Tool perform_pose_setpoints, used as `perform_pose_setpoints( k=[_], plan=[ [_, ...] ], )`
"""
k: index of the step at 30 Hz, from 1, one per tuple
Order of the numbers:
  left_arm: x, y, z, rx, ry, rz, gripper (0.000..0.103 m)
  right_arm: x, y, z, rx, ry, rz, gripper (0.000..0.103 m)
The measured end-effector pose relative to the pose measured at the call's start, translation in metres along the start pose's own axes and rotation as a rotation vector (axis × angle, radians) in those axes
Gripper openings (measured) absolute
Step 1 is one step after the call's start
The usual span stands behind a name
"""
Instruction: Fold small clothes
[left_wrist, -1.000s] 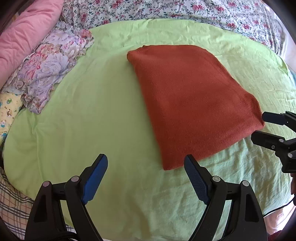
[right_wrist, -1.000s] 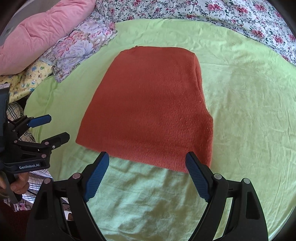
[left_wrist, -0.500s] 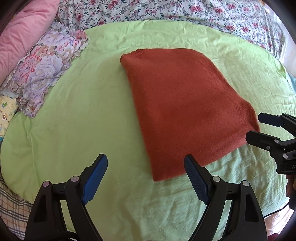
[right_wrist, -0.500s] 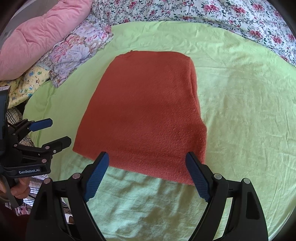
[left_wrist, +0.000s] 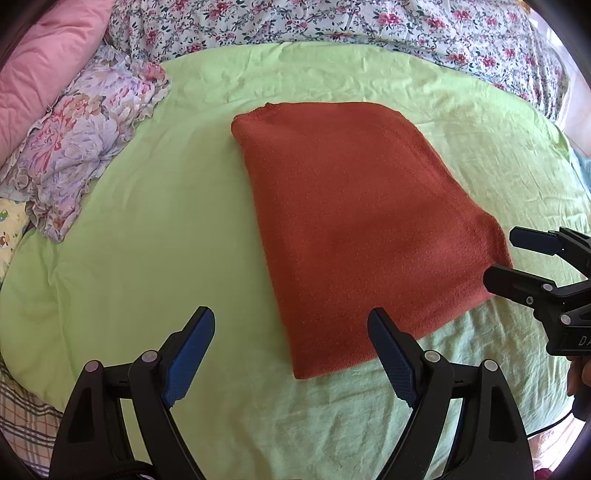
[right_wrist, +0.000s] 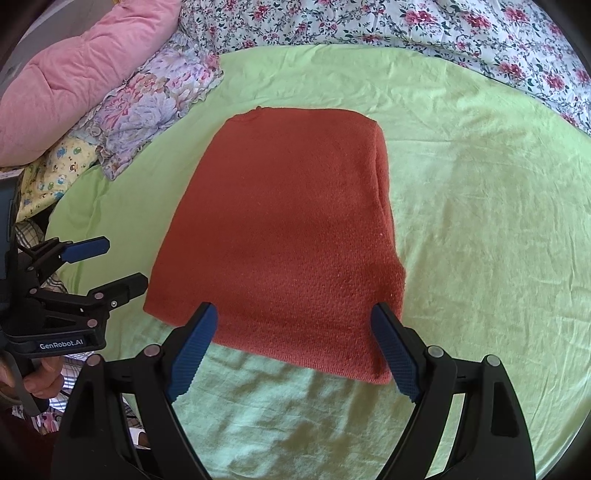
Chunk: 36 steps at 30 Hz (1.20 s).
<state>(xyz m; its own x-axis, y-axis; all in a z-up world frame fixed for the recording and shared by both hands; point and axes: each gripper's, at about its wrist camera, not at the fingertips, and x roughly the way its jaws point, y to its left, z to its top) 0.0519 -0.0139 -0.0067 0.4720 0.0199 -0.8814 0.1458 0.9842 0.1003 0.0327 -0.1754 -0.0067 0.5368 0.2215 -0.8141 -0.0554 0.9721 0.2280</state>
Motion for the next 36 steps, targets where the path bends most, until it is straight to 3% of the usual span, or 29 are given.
perform_pose_setpoints(
  k=[36],
  plan=[
    [0.007,0.0,0.017,-0.039,0.017,-0.026,0.086,0.01,-0.01,0.027,-0.024,0.01,0.032,0.086]
  ],
)
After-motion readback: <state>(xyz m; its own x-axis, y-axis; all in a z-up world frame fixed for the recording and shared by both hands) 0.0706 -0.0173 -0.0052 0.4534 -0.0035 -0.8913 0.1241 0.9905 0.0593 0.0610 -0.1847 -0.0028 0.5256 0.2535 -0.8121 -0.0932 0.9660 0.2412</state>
